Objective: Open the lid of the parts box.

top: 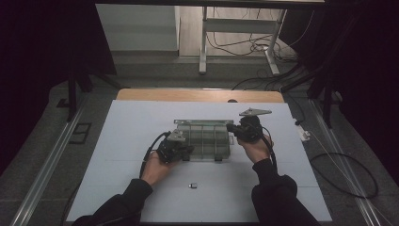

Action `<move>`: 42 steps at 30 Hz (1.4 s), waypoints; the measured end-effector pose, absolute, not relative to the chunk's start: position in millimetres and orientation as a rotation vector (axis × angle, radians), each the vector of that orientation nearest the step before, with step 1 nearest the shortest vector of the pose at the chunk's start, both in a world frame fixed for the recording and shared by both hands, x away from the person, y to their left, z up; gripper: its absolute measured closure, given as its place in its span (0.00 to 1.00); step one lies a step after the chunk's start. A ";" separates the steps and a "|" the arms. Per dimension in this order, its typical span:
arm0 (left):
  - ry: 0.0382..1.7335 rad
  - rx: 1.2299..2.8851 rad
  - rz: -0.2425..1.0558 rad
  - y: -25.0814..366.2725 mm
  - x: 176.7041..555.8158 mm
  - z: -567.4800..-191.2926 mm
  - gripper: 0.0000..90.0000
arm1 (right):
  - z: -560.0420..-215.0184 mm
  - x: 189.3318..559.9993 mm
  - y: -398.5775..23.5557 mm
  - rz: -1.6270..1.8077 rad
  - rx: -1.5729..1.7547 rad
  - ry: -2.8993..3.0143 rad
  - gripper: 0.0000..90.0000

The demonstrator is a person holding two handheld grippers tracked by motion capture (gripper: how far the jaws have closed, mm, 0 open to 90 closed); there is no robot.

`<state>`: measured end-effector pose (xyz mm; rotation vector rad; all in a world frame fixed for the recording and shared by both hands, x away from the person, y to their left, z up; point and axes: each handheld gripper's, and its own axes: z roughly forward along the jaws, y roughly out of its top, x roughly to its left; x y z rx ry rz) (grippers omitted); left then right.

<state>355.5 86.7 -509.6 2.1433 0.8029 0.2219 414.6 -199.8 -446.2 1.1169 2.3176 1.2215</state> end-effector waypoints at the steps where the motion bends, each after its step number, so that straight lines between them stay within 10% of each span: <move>1: 0.801 2.147 0.226 86.7 355.2 -509.6 0.99 | -446.2 415.8 -199.5 1.224 1.117 2.315 1.00; 42: 0.788 2.147 0.250 85.3 353.7 -510.7 0.99 | -443.2 458.3 -194.0 1.233 1.115 2.270 1.00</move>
